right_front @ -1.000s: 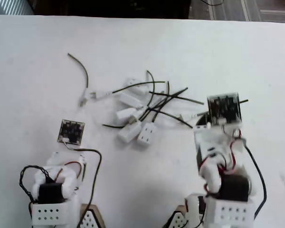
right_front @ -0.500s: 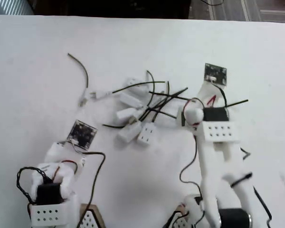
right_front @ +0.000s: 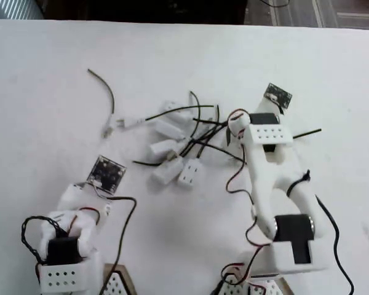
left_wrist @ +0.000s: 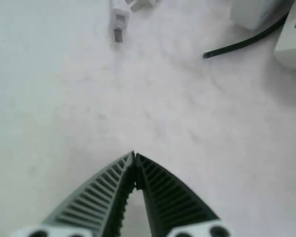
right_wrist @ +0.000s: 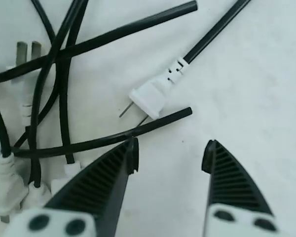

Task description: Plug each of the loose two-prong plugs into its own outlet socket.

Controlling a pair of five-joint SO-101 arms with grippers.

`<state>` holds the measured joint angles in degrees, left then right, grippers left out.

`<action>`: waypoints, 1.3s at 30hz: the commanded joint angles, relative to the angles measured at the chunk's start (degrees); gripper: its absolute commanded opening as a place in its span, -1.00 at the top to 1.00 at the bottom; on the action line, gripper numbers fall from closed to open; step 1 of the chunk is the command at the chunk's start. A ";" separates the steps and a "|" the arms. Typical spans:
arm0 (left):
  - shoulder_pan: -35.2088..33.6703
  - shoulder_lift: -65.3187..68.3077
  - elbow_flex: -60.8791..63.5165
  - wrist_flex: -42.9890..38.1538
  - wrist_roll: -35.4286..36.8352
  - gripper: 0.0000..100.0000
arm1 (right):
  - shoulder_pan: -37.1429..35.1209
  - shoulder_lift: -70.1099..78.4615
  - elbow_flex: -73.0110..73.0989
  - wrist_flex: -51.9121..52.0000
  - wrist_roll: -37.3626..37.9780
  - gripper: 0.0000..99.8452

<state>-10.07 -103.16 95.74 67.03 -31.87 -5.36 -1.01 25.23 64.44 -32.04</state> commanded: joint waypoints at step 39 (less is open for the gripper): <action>-0.48 -0.40 0.26 -0.62 -0.35 0.95 | 8.48 16.13 -26.81 12.97 20.31 0.96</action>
<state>-10.07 -103.16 96.35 67.03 -31.87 -0.70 20.70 0.00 75.60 -25.80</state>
